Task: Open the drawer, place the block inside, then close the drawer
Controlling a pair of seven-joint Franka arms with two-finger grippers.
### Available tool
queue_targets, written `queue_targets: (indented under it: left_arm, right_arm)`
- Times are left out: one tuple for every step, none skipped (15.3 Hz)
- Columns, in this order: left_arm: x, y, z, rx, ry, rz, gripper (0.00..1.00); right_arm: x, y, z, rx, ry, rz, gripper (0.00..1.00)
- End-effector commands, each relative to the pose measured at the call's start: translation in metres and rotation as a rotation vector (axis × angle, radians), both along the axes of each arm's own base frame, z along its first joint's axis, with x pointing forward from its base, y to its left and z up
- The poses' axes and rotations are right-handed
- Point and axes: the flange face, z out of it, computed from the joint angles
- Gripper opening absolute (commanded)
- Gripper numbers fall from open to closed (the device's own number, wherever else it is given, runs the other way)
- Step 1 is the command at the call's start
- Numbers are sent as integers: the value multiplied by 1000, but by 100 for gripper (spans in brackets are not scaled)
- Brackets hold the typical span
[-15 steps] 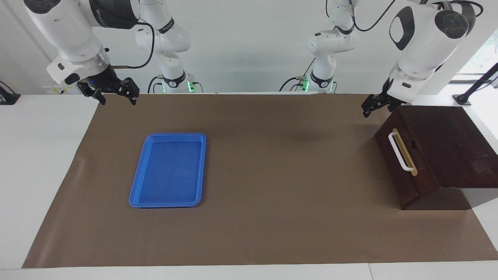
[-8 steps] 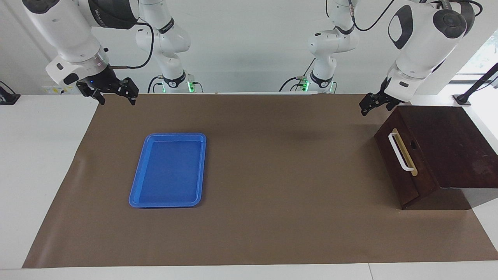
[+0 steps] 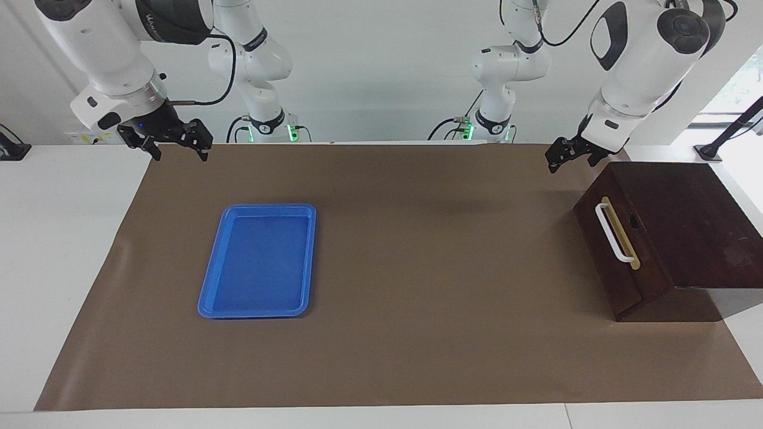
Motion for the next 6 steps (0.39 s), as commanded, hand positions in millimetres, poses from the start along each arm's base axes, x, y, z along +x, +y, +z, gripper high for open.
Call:
queue_targets:
  left_arm:
    - [1, 17, 15, -19, 19, -28, 100]
    - [2, 17, 14, -20, 17, -32, 100]
    - [2, 15, 14, -20, 17, -35, 100]
    - [2, 13, 15, -21, 15, -37, 100]
    - [2, 13, 15, -21, 15, -38, 100]
    - [1, 12, 16, -23, 14, -38, 100]
  right_arm:
    - [-4, -3, 1, 22, -2, 16, 100]
    - [-4, -2, 1, 22, 0, 18, 100]
    - [-4, -2, 1, 22, 0, 18, 100]
    - [-4, -3, 1, 22, 0, 16, 100]
    - [-4, -5, 2, 22, -4, 13, 100]
    - [-4, -5, 1, 22, -1, 13, 100]
